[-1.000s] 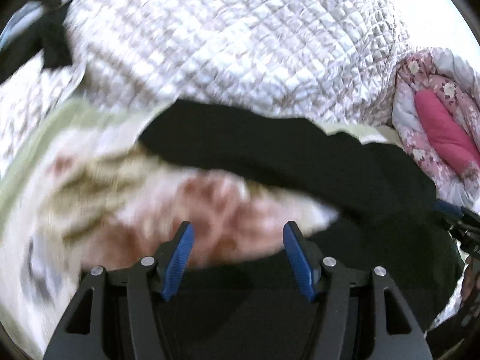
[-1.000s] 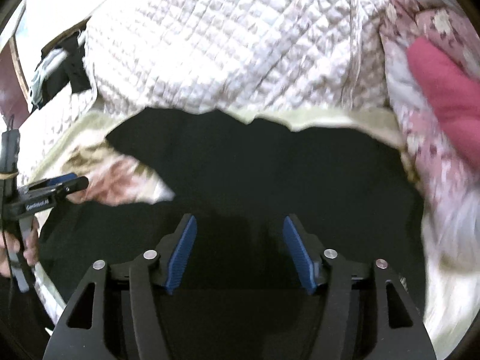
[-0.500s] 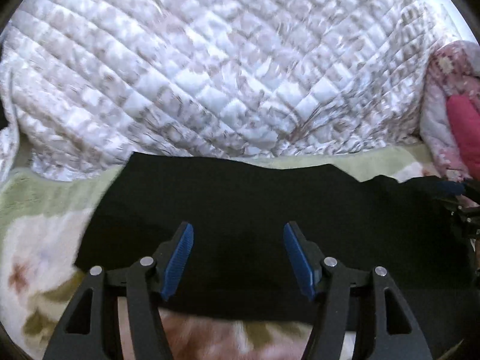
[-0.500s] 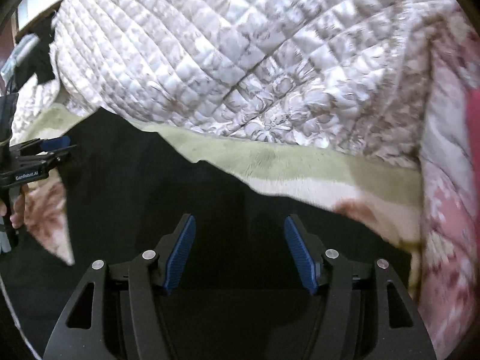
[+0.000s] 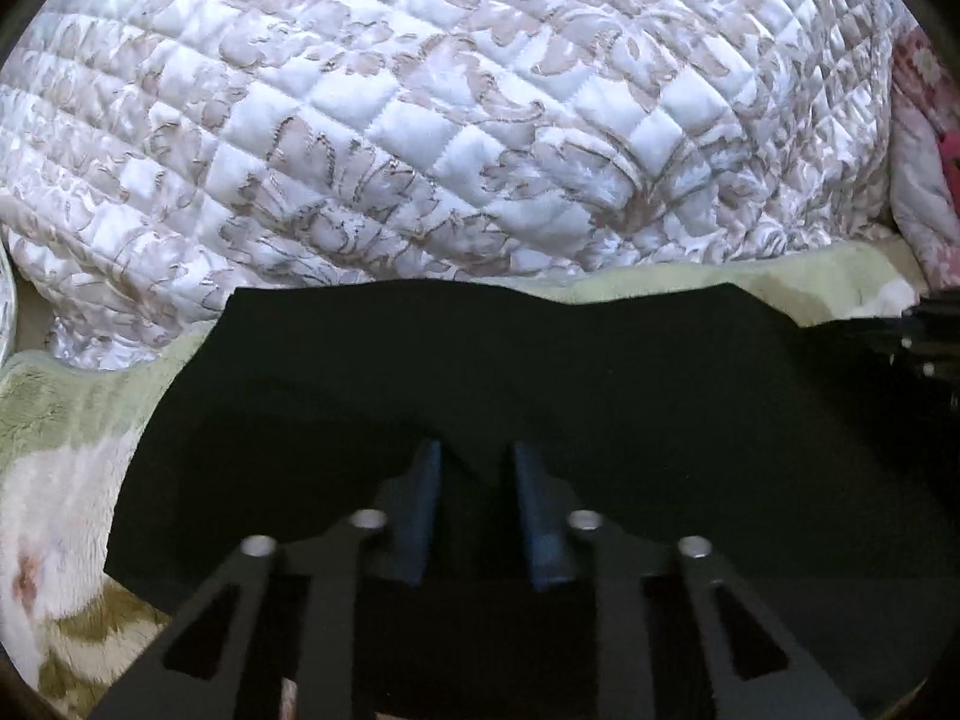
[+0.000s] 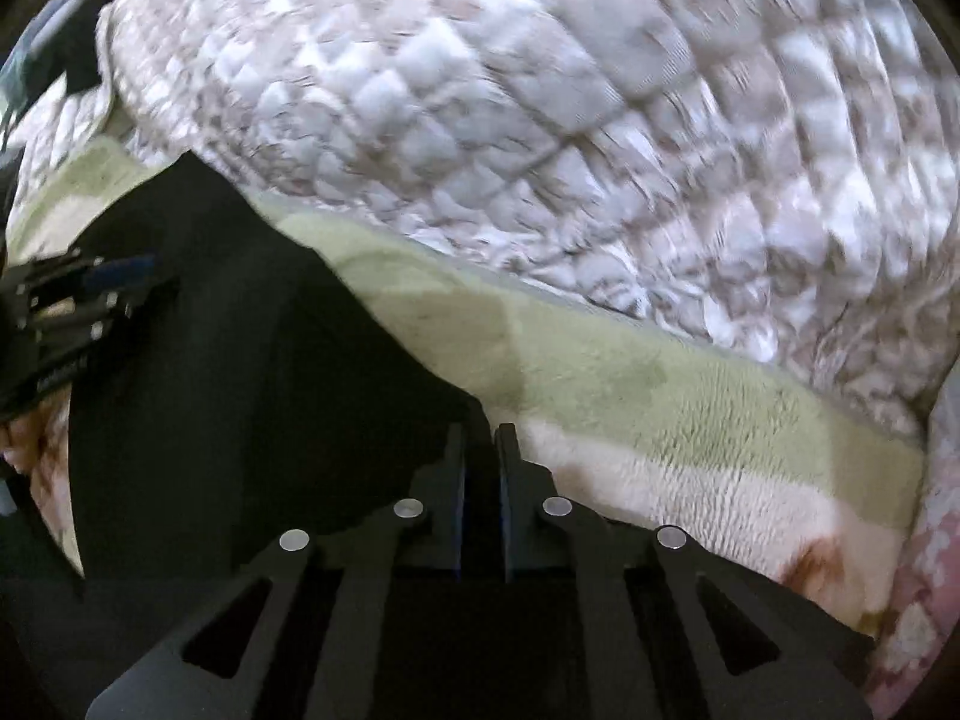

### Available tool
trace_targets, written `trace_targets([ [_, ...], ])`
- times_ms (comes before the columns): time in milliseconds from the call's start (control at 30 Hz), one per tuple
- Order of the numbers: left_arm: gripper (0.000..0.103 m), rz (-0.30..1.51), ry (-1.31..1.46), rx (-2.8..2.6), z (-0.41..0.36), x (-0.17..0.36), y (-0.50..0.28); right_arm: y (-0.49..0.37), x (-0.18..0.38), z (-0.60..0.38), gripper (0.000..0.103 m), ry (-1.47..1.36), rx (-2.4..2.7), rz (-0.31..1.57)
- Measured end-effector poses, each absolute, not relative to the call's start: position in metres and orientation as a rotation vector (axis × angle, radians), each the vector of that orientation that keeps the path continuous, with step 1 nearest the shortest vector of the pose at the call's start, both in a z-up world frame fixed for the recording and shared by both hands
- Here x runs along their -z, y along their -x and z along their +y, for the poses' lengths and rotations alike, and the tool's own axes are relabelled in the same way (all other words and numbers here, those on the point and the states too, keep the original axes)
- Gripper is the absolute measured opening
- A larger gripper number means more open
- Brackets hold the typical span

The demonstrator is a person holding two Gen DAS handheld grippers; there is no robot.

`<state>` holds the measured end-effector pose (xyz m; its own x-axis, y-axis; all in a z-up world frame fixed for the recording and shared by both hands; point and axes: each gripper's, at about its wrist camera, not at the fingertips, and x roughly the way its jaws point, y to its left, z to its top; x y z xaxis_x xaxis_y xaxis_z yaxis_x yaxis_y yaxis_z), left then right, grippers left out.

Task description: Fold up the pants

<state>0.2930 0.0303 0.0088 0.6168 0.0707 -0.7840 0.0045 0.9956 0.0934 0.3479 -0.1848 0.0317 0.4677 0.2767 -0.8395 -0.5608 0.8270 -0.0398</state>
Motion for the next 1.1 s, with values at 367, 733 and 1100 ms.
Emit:
trace_targets([
  [367, 0.004, 0.757, 0.045, 0.018, 0.051, -0.083, -0.203, -0.221, -0.134, -0.213, 0.007, 0.203, -0.595, 0.726],
  [733, 0.007, 0.957, 0.156, 0.068, 0.056, -0.046, -0.049, -0.048, -0.061, -0.226, 0.009, 0.082, -0.622, 0.984],
  [1100, 0.056, 0.882, 0.247, 0.02, 0.057, -0.073, -0.022, -0.005, -0.065, -0.275, 0.049, -0.231, -0.531, 0.919],
])
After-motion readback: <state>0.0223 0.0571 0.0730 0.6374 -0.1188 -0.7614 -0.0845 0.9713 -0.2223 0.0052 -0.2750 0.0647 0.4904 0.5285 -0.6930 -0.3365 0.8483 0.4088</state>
